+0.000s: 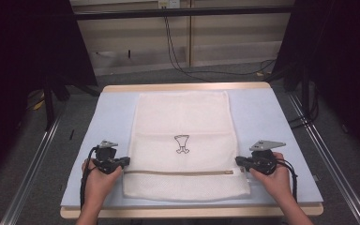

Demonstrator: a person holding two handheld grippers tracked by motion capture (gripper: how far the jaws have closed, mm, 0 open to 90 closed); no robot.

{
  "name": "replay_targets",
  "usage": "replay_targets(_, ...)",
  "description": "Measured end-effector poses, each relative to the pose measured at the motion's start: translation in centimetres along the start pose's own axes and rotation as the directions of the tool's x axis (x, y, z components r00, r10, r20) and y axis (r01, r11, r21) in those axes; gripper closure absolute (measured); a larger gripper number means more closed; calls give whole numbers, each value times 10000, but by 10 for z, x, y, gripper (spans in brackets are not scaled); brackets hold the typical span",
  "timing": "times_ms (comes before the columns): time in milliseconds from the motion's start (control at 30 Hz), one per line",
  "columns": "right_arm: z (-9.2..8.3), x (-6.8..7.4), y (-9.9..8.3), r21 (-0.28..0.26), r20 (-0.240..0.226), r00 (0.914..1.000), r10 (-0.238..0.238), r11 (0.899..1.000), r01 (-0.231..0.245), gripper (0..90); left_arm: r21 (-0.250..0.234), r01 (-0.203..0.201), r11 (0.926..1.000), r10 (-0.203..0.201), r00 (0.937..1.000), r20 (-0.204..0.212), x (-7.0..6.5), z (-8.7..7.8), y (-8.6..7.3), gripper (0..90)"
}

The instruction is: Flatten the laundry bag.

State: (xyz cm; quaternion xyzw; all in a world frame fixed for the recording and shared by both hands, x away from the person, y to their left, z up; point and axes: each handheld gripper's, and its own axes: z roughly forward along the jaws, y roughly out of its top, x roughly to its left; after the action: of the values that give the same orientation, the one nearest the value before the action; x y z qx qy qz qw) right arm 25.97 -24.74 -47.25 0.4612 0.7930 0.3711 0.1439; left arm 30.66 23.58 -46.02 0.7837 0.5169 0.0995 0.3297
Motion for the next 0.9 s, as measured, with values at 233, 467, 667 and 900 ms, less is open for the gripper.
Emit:
replay_targets(233,3,5,3,11,-14,9995,-305,9995,305,873,0,259,9997,-259,9997,-45,5,-2,-2,877)
replay_targets(467,6,5,3,138,19,9992,-391,9991,391,868,205,136,9997,-134,9998,-130,3,-1,-2,858)
replay_targets(667,4,7,3,96,113,9990,-423,9991,421,776,-500,247,9984,-246,9997,39,-1,-9,2,753)
replay_targets(900,-12,9,-4,-676,-46,9961,-880,9939,875,683,-1008,-80,9949,229,9888,1474,-27,-8,13,515)
